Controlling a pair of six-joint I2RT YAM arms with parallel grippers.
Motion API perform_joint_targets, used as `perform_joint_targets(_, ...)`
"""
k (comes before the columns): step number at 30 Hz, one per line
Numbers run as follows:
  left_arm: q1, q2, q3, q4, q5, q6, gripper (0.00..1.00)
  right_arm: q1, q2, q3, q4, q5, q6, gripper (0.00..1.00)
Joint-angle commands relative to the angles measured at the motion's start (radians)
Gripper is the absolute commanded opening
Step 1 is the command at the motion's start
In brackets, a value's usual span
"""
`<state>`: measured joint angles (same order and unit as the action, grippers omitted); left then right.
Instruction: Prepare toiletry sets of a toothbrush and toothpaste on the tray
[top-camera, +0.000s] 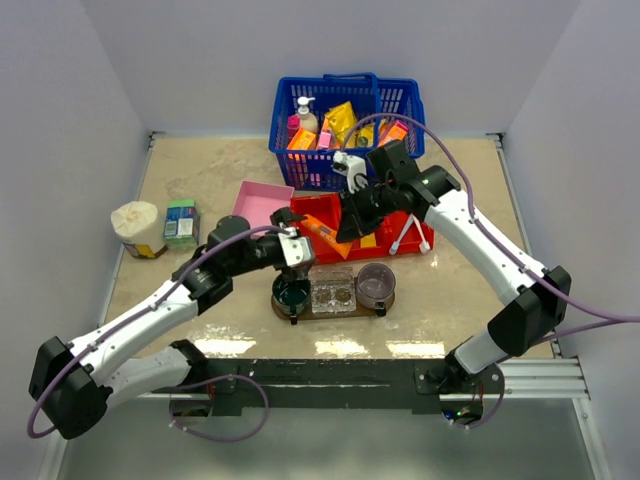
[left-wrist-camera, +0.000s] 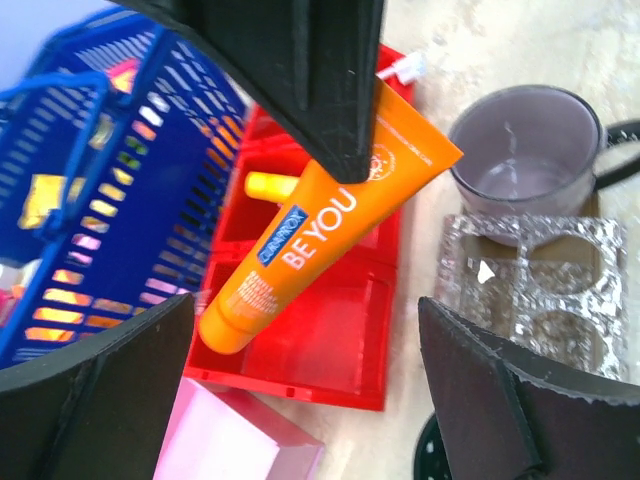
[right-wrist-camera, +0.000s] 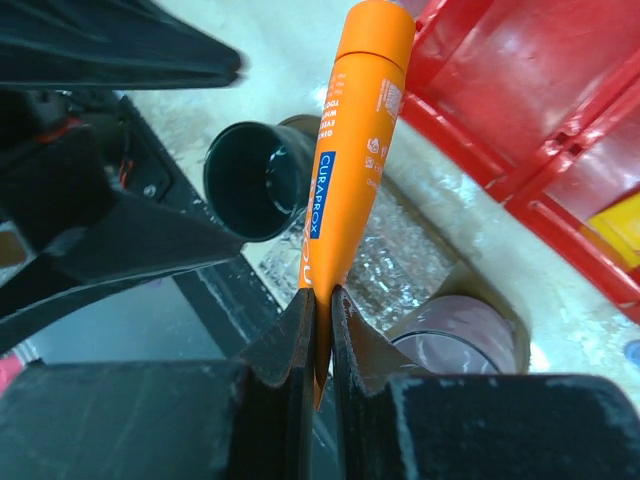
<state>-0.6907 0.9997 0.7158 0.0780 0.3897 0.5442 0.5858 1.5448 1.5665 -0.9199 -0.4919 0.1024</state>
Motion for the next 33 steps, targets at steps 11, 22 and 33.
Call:
perform_joint_targets(11, -0.056, 0.033, 0.04, -0.053, -0.029, 0.086, 0.99, 0.062, -0.017, -0.016, -0.004, -0.131, -0.033, 0.0)
perform_joint_targets(22, -0.059, 0.065, 0.04, -0.046, -0.043, 0.065, 0.78, 0.078, -0.023, -0.019, -0.01, -0.143, -0.049, 0.0)
perform_joint_targets(33, -0.059, 0.096, 0.06, -0.058, -0.003, 0.016, 0.46, 0.08, -0.012, 0.007, -0.02, -0.102, -0.07, 0.0)
